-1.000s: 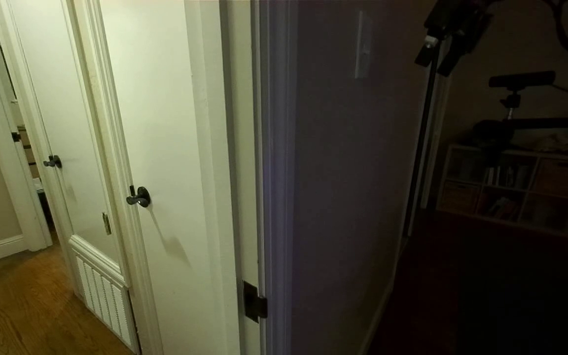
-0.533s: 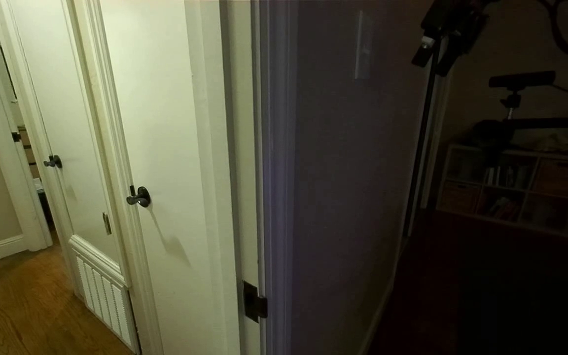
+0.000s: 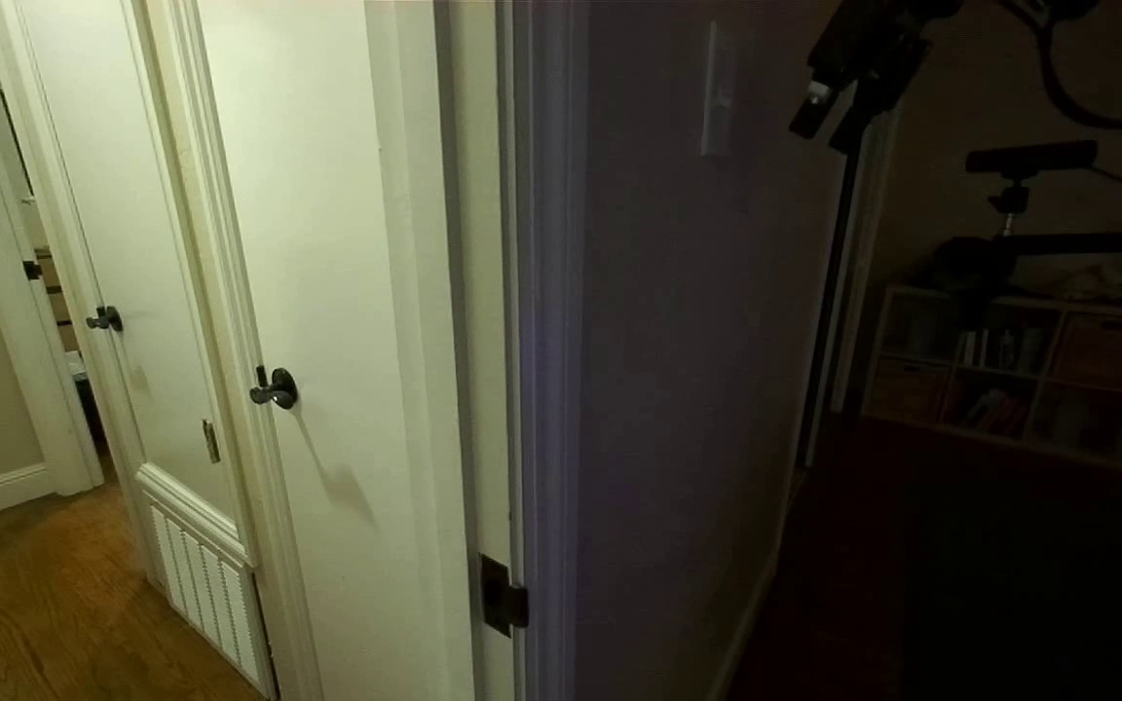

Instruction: Turn on the light

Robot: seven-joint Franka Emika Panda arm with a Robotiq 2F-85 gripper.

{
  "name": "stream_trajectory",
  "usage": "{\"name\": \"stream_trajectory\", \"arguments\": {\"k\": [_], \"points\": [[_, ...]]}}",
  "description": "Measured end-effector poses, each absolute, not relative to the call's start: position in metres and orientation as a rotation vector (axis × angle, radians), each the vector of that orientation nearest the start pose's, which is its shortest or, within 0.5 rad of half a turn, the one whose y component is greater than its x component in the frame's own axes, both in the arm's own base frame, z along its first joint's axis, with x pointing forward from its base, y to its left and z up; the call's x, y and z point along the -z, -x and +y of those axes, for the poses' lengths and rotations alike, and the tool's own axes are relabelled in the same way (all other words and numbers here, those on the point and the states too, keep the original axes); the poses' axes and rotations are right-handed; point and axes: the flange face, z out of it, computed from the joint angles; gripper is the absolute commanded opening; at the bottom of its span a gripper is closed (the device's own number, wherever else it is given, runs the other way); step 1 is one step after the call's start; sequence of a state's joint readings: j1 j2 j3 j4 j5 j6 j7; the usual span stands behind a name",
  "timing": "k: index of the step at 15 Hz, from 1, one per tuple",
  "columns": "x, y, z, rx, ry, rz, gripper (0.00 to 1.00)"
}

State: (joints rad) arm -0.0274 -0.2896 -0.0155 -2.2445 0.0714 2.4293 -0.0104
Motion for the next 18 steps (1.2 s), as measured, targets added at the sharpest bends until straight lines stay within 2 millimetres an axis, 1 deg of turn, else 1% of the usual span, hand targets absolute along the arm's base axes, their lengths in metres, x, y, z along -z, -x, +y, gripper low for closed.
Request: {"name": "stream_trajectory", "arguments": {"k": [3, 4, 5, 6, 7, 11, 14, 16, 18], "points": [[-0.538, -0.519, -0.026, 0.780, 3.008, 0.045, 1.00], [-0.539, -0.524, -0.028, 0.794, 3.009, 0.031, 0.88], [-0.540, -0.527, -0.030, 0.806, 3.010, 0.024, 0.72], [-0.542, -0.530, -0.034, 0.820, 3.010, 0.015, 0.67], [-0.544, -0.532, -0.037, 0.832, 3.011, 0.009, 0.58], [-0.555, -0.536, -0.055, 0.903, 3.015, -0.032, 0.33], [-0.564, -0.540, -0.061, 0.981, 3.005, -0.063, 0.12], [-0.568, -0.542, -0.063, 1.022, 2.990, -0.068, 0.05], [-0.569, -0.545, -0.064, 1.050, 2.975, -0.064, 0.04]]}}
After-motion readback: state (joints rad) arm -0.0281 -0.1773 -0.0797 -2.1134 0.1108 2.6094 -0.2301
